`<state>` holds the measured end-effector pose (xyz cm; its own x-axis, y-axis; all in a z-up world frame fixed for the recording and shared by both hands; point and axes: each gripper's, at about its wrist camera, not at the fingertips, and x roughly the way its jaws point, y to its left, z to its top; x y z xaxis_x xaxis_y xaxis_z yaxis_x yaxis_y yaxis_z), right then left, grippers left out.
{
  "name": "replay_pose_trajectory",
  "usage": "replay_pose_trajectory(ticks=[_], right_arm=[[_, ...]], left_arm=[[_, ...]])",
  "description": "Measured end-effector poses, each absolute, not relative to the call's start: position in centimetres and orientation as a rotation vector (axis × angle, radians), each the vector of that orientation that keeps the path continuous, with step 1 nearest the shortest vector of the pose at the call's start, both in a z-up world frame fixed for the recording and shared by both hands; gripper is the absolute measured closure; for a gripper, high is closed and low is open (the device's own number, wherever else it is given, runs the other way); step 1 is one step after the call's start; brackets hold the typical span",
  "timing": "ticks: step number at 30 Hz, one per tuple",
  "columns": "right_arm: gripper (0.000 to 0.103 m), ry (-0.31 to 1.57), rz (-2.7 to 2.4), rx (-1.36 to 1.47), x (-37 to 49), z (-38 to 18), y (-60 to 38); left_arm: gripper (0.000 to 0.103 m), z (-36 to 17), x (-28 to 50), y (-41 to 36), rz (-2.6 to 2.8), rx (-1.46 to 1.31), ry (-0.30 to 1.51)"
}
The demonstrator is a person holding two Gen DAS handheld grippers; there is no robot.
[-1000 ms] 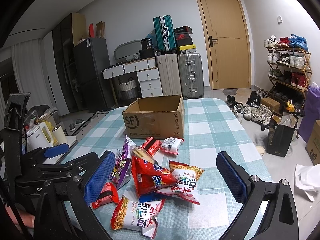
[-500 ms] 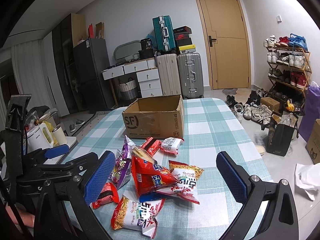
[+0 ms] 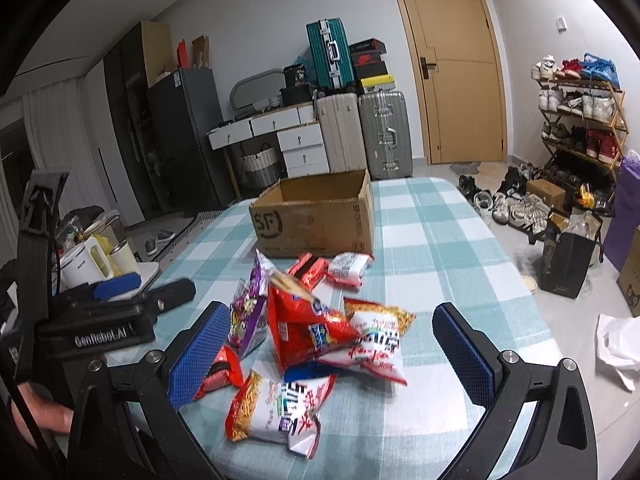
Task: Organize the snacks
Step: 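Move the right tool down onto the white noodle bag and close it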
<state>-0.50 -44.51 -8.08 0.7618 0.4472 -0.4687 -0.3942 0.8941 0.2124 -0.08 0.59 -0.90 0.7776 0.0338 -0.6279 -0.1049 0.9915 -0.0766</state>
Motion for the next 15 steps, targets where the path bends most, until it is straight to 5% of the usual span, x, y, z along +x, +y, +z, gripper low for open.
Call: replay_pose_trajectory(ticks=[15], right_arm=[[0.0,0.685,0.519,0.137,-0.7,-13.5,-43.6]], left_arm=[[0.003,-0.8,-0.2,2.4,0.11,-0.148,0.685]])
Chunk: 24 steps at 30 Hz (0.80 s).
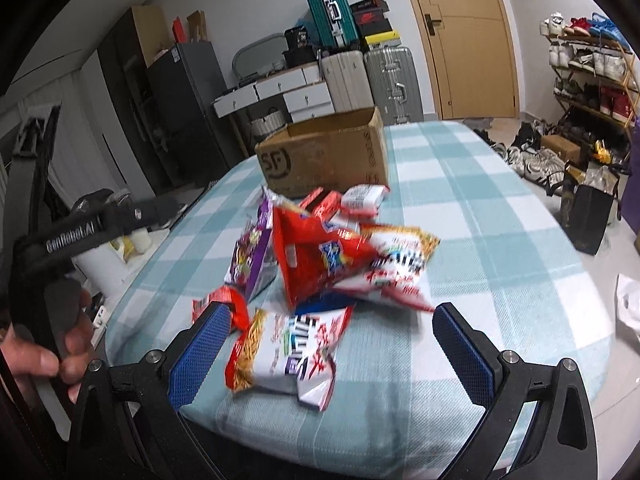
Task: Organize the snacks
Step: 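Move the right tool down onto the white noodle bag and close it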
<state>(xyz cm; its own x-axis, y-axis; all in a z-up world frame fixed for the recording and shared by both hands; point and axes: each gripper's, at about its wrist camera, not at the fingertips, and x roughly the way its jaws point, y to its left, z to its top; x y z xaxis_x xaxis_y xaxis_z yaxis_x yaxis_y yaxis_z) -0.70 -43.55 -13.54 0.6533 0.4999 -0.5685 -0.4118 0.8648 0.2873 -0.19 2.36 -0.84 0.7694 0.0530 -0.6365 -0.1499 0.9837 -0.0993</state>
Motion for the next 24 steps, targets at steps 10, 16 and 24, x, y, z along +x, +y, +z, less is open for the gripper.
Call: replay_pose_trajectory(ticks=[10,16,24], right_arm=[[0.0,0.758,0.587,0.128,-0.2,-16.5,-41.1],[0.0,0.805,0.62,0.152,0.5,-17.8,-39.9],[0.0,0.836,0.634,0.173,1.1,-18.6,-39.3]], left_arm=[[0.003,-1.2,-0.3,2.9,0.118,-0.155,0.691],[0.003,-1.5,-0.3,3.2,0.124,-0.159,0.696],[0.003,-2.5,0.2,4.0,0.13,-0.171,0.725]])
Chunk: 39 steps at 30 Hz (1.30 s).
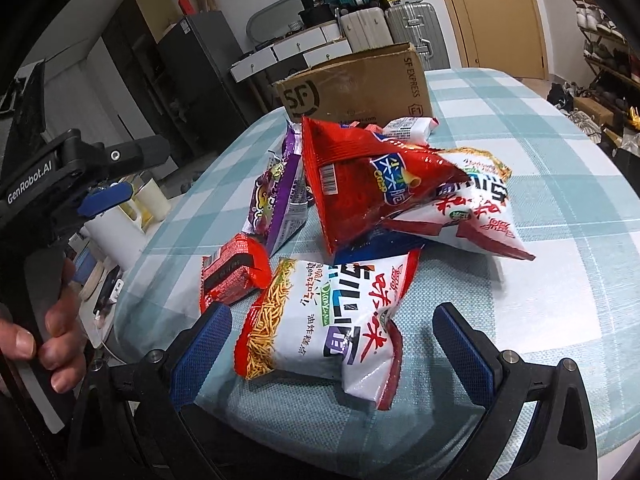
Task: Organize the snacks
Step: 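Move the right tool down onto the white noodle bag and close it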
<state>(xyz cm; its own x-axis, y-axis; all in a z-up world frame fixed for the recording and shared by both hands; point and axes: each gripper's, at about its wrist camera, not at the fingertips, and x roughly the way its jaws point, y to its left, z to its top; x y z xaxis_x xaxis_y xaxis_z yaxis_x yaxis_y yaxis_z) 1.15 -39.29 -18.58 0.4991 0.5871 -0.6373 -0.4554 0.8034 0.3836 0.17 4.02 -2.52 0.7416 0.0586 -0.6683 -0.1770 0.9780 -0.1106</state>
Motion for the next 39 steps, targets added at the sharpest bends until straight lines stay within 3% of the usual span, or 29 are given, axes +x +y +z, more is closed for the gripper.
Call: replay_pose_trajectory(ticks=[6,10,17,24,39], right_arm=[[0.001,0.847,0.635,0.171,1.6,-19.0,-39.0],[0.019,0.858,0.628,0.141,1.7,-19.2,-38.5],[0.04,0.845,0.665,0.154,1.7,-19.4,-38.4],[0.045,0.836,0.683,0.197,1.6,-19.3,-39.2],[0.046,0.786,0.721,0.193,0.9,-18.1,-39.7]], left_arm=[[0.003,-3.0,0.6,4.5,0.136,-0.177,0.738],[0.003,-3.1,0.7,4.8,0.14,-0.181,0.741],[0.003,-3.2,0.6,5.3,0.153,-0.181,0.752],[0.003,-3.1,0.3,5.9,0.164,-0.183,0.753],[0.003,-5.8,0.2,6.6,0.082,-0.238,0.858]])
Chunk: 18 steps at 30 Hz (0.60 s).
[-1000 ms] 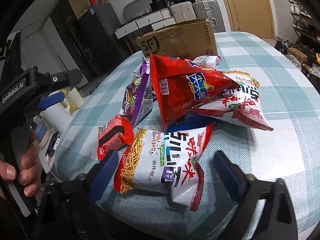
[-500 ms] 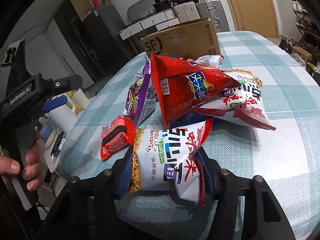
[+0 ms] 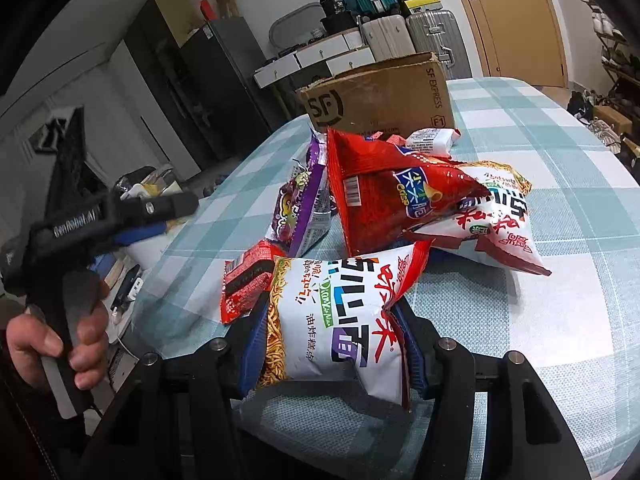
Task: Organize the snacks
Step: 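Move the right tool down onto the white noodle bag and close it, then grasp the red-and-black snack packet with the left tool while the right tool holds the noodle bag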
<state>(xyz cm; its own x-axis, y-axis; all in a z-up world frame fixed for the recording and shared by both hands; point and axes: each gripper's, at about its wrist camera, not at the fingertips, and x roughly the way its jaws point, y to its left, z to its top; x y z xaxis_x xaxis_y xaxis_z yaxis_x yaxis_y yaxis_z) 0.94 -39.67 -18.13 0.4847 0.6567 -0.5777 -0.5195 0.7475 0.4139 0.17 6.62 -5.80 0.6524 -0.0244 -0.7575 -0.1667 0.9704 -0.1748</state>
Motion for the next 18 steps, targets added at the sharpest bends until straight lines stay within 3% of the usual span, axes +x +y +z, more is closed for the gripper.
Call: replay_pose_trajectory(ticks=[18], right_arm=[[0.045,0.771,0.695,0.237,1.2,-18.5,-41.6]], left_arm=[[0.003,-11.5,2.5,4.9,-0.038,-0.218,1.008]])
